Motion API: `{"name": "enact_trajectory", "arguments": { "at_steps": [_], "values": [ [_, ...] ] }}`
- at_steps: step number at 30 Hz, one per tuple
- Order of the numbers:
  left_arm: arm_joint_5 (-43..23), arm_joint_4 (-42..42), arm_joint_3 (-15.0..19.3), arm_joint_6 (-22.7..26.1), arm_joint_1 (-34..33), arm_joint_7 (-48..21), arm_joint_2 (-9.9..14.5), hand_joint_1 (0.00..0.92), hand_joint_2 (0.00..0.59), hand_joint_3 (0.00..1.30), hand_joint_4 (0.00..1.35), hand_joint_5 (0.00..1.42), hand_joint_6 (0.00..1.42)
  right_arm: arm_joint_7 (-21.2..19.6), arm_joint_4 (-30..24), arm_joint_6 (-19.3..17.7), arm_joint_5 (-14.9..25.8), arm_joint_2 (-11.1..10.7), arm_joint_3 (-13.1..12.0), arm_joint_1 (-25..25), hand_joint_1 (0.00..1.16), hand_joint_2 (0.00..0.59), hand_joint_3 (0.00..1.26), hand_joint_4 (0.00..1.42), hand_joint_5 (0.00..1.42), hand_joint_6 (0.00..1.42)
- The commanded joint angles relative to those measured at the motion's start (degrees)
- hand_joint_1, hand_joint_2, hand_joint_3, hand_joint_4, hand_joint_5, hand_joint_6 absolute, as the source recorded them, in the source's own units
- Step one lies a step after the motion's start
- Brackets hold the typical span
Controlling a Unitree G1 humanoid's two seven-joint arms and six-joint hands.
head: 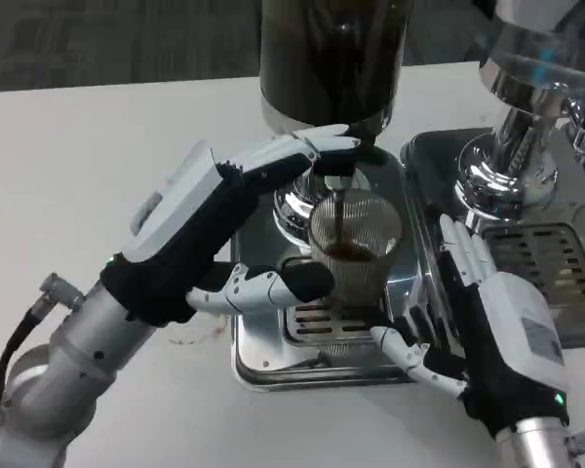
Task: Grasp the cup under the faucet to collect the drink, then remove the cup.
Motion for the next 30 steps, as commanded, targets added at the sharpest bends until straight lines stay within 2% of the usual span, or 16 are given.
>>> {"name": "enact_trajectory", "arguments": {
  "at_steps": [1,7,14,30],
  "values": [
    [1.67,0.18,-0.82,-0.97,1.17,-0.30,1.08,0.000,0.132,0.35,0.23,0.38,0.31,3.98,3.75,-4.62,6.82,-0.05,-1.93,-2.74,0.51,0.238,0.00,0.00,0.00,0.16],
    [1.57,-0.19,-0.87,-0.69,1.36,0.15,1.19,0.000,0.132,0.35,0.23,0.38,0.31,9.93,8.61,-7.16,14.28,0.89,-3.43,-6.39,0.55,0.206,0.00,0.00,0.00,0.13],
    [1.09,-0.68,-0.78,-0.37,1.72,0.10,1.35,0.000,0.133,0.35,0.23,0.39,0.31,13.29,12.63,-9.59,18.17,2.20,-4.17,-9.55,0.57,0.198,0.00,0.00,0.00,0.09],
    [0.59,-1.92,-0.37,0.55,2.79,0.12,1.55,0.000,0.139,0.36,0.23,0.39,0.30,14.88,17.23,-10.24,18.95,3.36,-4.58,-13.13,0.59,0.189,0.00,0.00,0.00,0.04]
  ]
}}
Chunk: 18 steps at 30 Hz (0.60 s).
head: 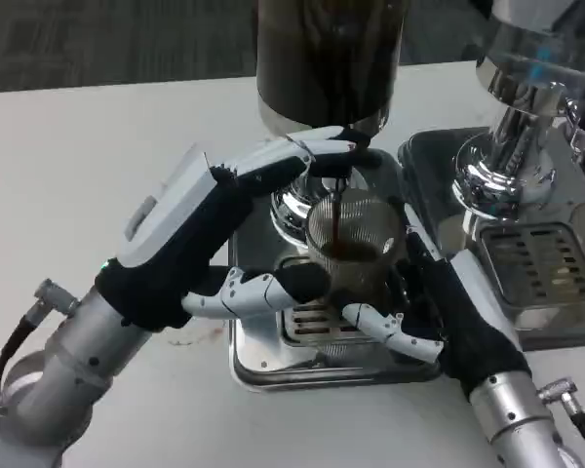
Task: Grasp the cup under the faucet to collect the drink, then remove the cup.
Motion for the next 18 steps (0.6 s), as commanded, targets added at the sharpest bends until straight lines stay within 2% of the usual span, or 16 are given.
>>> {"name": "enact_trajectory", "arguments": {
  "at_steps": [1,12,18],
  "values": [
    [0.78,-0.45,-0.29,0.10,1.43,-0.66,1.07,0.000,0.139,0.36,0.23,0.39,0.30,1.04,2.23,-1.18,0.84,0.44,-0.55,-1.87,0.59,0.189,0.00,0.00,0.00,0.04],
    [0.96,-1.96,0.39,1.39,2.21,-0.42,1.52,0.000,0.140,0.35,0.22,0.38,0.27,1.33,5.84,-2.17,1.46,1.10,-0.63,-4.05,0.60,0.172,0.00,0.00,0.00,0.03],
    [1.25,-4.97,3.58,2.44,2.26,1.38,2.03,0.000,0.145,0.31,0.17,0.33,0.22,0.77,7.16,-2.92,1.36,1.76,-0.98,-4.44,0.60,0.172,0.00,0.00,0.00,0.03]
  ]
}}
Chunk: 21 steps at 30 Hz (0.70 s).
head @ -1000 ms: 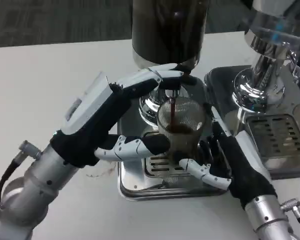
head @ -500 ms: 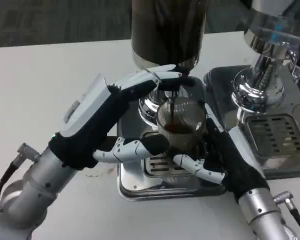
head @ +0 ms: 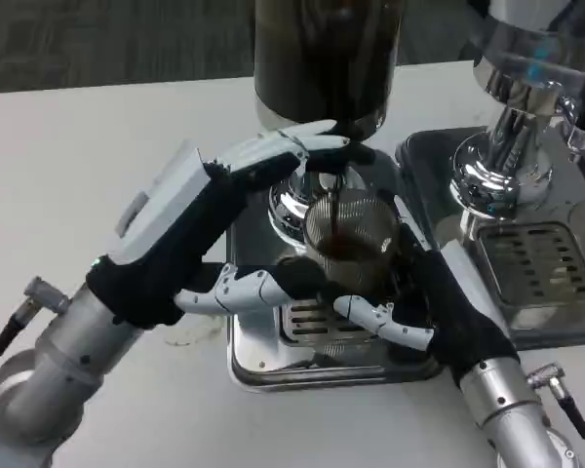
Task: Grasp the cup under the faucet to collect the drink, then remove the cup.
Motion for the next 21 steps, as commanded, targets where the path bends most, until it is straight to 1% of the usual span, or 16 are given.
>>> {"name": "enact_trajectory", "arguments": {
  "at_steps": [1,4,10,14,21],
  "values": [
    [1.10,-2.36,2.63,0.63,1.41,2.10,0.80,0.000,0.150,0.31,0.17,0.31,0.21,0.00,1.38,-0.69,0.34,0.62,-0.48,-0.32,0.60,0.172,0.00,0.00,0.00,0.03],
    [1.84,-3.03,5.74,-0.21,1.67,5.80,-0.52,0.000,0.160,0.29,0.17,0.31,0.21,0.22,2.01,-1.36,0.59,0.85,-0.69,-0.42,0.60,0.175,0.00,0.00,0.00,0.03],
    [4.35,-3.56,9.43,-0.79,2.70,10.83,-2.08,0.000,0.164,0.27,0.14,0.29,0.18,0.15,2.85,-2.42,0.56,1.21,-1.03,-0.64,0.60,0.178,0.00,0.00,0.00,0.03],
    [5.70,-3.62,10.90,0.45,3.78,12.94,-2.25,0.000,0.170,0.25,0.13,0.26,0.15,0.03,2.76,-2.52,0.34,1.22,-1.22,-0.60,0.60,0.179,0.00,0.00,0.00,0.04],
    [7.10,-2.63,12.67,1.29,7.07,15.27,-1.81,0.000,0.174,0.24,0.11,0.25,0.14,-0.65,2.48,-2.70,0.02,1.22,-1.50,-0.45,0.62,0.177,0.00,0.00,0.00,0.06]
  ]
}}
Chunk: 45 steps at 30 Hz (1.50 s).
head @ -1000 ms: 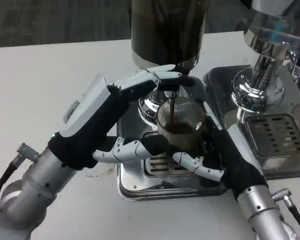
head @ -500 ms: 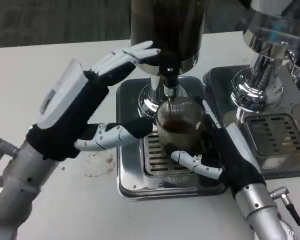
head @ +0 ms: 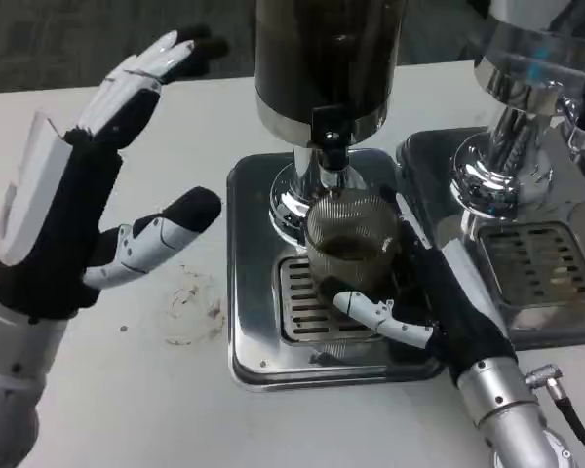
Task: Grasp the cup under the faucet to collect the drink, then remove the cup.
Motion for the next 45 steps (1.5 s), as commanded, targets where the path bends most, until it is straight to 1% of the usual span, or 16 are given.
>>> {"name": "enact_trajectory", "arguments": {
  "at_steps": [1,5,11,12,19,24,28,33,37,43,45],
  "values": [
    [1.85,0.89,1.37,1.06,2.98,2.47,0.16,0.000,0.179,0.24,0.11,0.25,0.12,-0.50,0.29,-0.56,-0.11,0.02,-0.36,0.12,0.62,0.177,0.00,0.00,0.00,0.06],
    [3.72,3.73,1.62,3.90,5.97,4.69,0.26,0.000,0.178,0.17,0.06,0.19,0.05,-0.61,1.07,-0.95,0.20,0.20,-0.56,-0.28,0.65,0.177,0.00,0.00,0.00,0.08],
    [7.20,8.22,0.49,6.01,7.84,7.46,1.52,0.000,0.180,0.16,0.05,0.17,0.04,-0.25,2.71,-1.81,0.64,0.75,-0.63,-1.18,0.67,0.170,0.00,0.00,0.00,0.09],
    [7.54,9.13,0.13,6.30,8.04,7.81,1.68,0.000,0.180,0.16,0.05,0.17,0.03,-0.18,2.93,-1.93,0.66,0.79,-0.63,-1.31,0.69,0.166,0.00,0.00,0.00,0.09],
    [8.34,12.14,-1.87,7.34,8.68,9.31,2.67,0.000,0.184,0.16,0.04,0.17,0.03,0.17,5.40,-2.86,0.89,1.26,-0.51,-2.84,0.71,0.162,0.00,0.00,0.00,0.11],
    [8.75,13.51,-3.29,7.45,9.02,10.03,3.27,0.000,0.189,0.16,0.04,0.17,0.03,0.68,7.68,-3.35,0.68,1.64,0.16,-4.20,0.72,0.161,0.00,0.00,0.00,0.13],
    [8.92,14.24,-3.83,7.42,9.12,10.42,3.59,0.000,0.192,0.16,0.04,0.17,0.03,0.70,9.47,-3.81,0.63,1.92,0.47,-5.27,0.73,0.155,0.00,0.00,0.00,0.15],
    [8.62,14.69,-4.32,7.49,9.29,11.01,3.99,0.000,0.194,0.16,0.04,0.17,0.03,0.74,11.17,-4.36,1.24,2.31,0.18,-6.00,0.75,0.157,0.00,0.00,0.00,0.19],
    [8.34,15.00,-4.59,7.46,9.29,11.27,4.17,0.000,0.195,0.16,0.04,0.17,0.03,1.25,11.87,-4.58,1.60,2.45,0.36,-6.23,0.76,0.153,0.00,0.07,0.07,0.25],
    [7.92,15.32,-4.94,7.16,9.06,11.58,4.07,0.000,0.196,0.16,0.05,0.17,0.03,2.34,12.72,-4.60,1.67,2.91,1.37,-6.22,0.80,0.158,0.00,0.20,0.18,0.34],
    [7.75,15.25,-5.00,7.14,9.09,11.61,3.98,0.000,0.197,0.16,0.05,0.17,0.04,2.94,12.95,-4.41,1.81,2.90,1.58,-6.24,0.81,0.159,0.04,0.23,0.22,0.37]
  ]
}}
